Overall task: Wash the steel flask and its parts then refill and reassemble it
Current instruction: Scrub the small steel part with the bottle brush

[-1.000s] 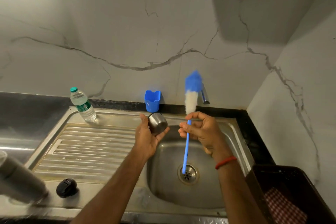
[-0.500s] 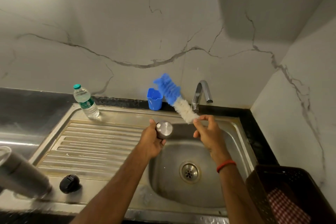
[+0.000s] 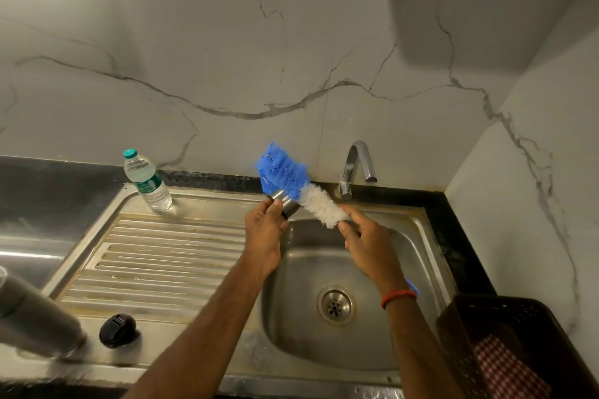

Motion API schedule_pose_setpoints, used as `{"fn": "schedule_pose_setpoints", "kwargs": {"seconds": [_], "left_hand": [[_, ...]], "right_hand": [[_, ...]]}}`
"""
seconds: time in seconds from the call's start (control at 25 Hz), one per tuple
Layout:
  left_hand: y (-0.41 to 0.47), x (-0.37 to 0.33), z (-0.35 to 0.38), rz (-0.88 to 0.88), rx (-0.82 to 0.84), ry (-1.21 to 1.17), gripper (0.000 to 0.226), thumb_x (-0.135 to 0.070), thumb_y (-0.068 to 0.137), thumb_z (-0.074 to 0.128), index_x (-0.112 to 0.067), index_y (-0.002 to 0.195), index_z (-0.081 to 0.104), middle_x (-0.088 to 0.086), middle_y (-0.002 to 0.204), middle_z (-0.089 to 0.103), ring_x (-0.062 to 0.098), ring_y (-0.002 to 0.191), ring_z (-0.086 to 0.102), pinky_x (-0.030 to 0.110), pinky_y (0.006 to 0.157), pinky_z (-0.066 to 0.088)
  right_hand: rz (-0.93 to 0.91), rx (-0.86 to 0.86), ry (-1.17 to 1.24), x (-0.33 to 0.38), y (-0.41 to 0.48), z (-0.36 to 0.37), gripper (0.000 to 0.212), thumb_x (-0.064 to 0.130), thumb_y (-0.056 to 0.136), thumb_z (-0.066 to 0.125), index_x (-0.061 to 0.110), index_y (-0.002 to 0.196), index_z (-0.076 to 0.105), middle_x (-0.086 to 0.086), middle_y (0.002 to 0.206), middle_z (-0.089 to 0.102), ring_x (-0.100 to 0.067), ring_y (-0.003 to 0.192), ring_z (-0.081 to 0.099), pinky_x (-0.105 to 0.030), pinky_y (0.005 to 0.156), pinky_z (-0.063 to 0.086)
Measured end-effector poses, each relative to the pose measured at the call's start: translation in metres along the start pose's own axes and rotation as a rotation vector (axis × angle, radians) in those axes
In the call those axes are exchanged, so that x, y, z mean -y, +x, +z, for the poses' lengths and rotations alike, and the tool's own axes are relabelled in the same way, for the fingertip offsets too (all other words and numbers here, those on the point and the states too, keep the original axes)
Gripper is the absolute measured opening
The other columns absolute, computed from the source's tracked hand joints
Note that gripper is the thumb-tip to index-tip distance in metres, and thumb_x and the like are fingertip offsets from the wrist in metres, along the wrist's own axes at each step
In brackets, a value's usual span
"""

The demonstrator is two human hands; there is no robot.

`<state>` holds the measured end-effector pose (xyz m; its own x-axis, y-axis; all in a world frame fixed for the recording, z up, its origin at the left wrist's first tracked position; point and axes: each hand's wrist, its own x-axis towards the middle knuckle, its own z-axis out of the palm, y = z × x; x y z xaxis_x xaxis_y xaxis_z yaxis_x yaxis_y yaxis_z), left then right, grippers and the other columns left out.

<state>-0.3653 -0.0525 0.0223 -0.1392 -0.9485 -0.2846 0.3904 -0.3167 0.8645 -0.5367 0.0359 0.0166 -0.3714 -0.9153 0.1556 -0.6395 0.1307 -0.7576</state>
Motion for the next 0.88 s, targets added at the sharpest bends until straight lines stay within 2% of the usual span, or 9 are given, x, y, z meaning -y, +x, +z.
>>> {"fn": "schedule_pose_setpoints", "kwargs": {"seconds": [0.08,0.2,0.28,0.4,0.52,0.6,0.72,0.8,0.88], "left_hand": [[0.005,-0.008,-0.002,0.018,-0.064,-0.019,0.016,-0.011,0.103,0.056,-0.011,0.111,0.070,0.003,0.093,0.079,0.018,0.091,0.076,0.024,0.065,0.058],[0.008,-0.013,-0.008,0.062,-0.099,0.079,0.017,-0.012,0.102,0.058,-0.010,0.112,0.072,0.006,0.101,0.077,0.017,0.098,0.075,0.033,0.078,0.059],[0.000,-0.009,-0.004,0.061,-0.064,0.110,0.019,-0.012,0.104,0.056,-0.011,0.115,0.072,0.005,0.102,0.078,0.015,0.096,0.075,0.040,0.084,0.060],[-0.008,-0.004,0.003,0.053,0.009,0.056,0.023,-0.014,0.105,0.053,-0.015,0.121,0.069,0.002,0.111,0.077,0.022,0.110,0.071,0.052,0.094,0.055],[0.002,-0.015,-0.006,0.030,-0.070,-0.025,0.023,-0.014,0.105,0.054,-0.013,0.121,0.070,0.006,0.114,0.076,0.023,0.112,0.070,0.054,0.091,0.057],[0.005,-0.018,-0.014,0.015,-0.099,-0.057,0.021,-0.016,0.104,0.056,-0.014,0.116,0.072,0.007,0.113,0.076,0.024,0.111,0.070,0.051,0.085,0.058],[-0.002,-0.008,-0.008,0.038,-0.045,0.043,0.021,-0.017,0.105,0.055,-0.016,0.117,0.072,0.006,0.112,0.076,0.024,0.111,0.071,0.049,0.086,0.058],[-0.007,-0.002,-0.001,0.036,-0.010,0.083,0.023,-0.018,0.105,0.056,-0.016,0.123,0.070,0.003,0.112,0.077,0.019,0.111,0.071,0.050,0.092,0.056],[-0.005,-0.007,-0.001,0.015,-0.010,0.066,0.022,-0.017,0.104,0.056,-0.015,0.120,0.071,0.003,0.110,0.078,0.018,0.108,0.072,0.055,0.096,0.053]], "right_hand": [[-0.005,0.036,0.028,-0.018,-0.005,0.003,0.044,0.024,0.101,0.055,0.019,0.145,0.049,0.006,0.103,0.069,0.000,0.078,0.064,-0.019,0.066,0.054],[0.037,0.092,0.102,-0.040,-0.020,-0.001,0.044,0.020,0.099,0.058,0.019,0.142,0.050,0.007,0.095,0.070,0.000,0.065,0.062,-0.019,0.055,0.051],[-0.045,0.033,0.066,-0.032,-0.014,0.004,0.042,0.020,0.099,0.060,0.017,0.141,0.052,0.007,0.094,0.072,-0.002,0.064,0.062,-0.017,0.056,0.051],[-0.203,-0.122,-0.073,-0.011,0.007,0.022,0.041,0.022,0.099,0.061,0.016,0.139,0.054,0.007,0.088,0.069,-0.005,0.067,0.064,-0.015,0.061,0.052],[-0.180,-0.092,-0.046,-0.035,-0.001,0.032,0.043,0.024,0.098,0.061,0.027,0.139,0.048,-0.001,0.090,0.075,-0.002,0.065,0.064,-0.027,0.059,0.057],[-0.097,-0.054,0.014,-0.052,-0.020,0.032,0.042,0.025,0.097,0.062,0.033,0.135,0.045,-0.006,0.094,0.076,-0.001,0.064,0.064,-0.027,0.058,0.056],[-0.153,-0.128,0.002,-0.037,-0.010,0.038,0.042,0.019,0.098,0.062,0.023,0.138,0.050,-0.005,0.094,0.075,-0.004,0.065,0.065,-0.020,0.059,0.054],[-0.232,-0.233,-0.070,-0.020,0.003,0.040,0.040,0.016,0.098,0.062,0.012,0.137,0.057,-0.004,0.087,0.074,-0.008,0.066,0.066,-0.022,0.060,0.055],[-0.263,-0.224,-0.083,-0.028,0.002,0.039,0.039,0.021,0.099,0.060,0.014,0.137,0.058,-0.004,0.087,0.074,-0.009,0.069,0.068,-0.025,0.062,0.057]]}}
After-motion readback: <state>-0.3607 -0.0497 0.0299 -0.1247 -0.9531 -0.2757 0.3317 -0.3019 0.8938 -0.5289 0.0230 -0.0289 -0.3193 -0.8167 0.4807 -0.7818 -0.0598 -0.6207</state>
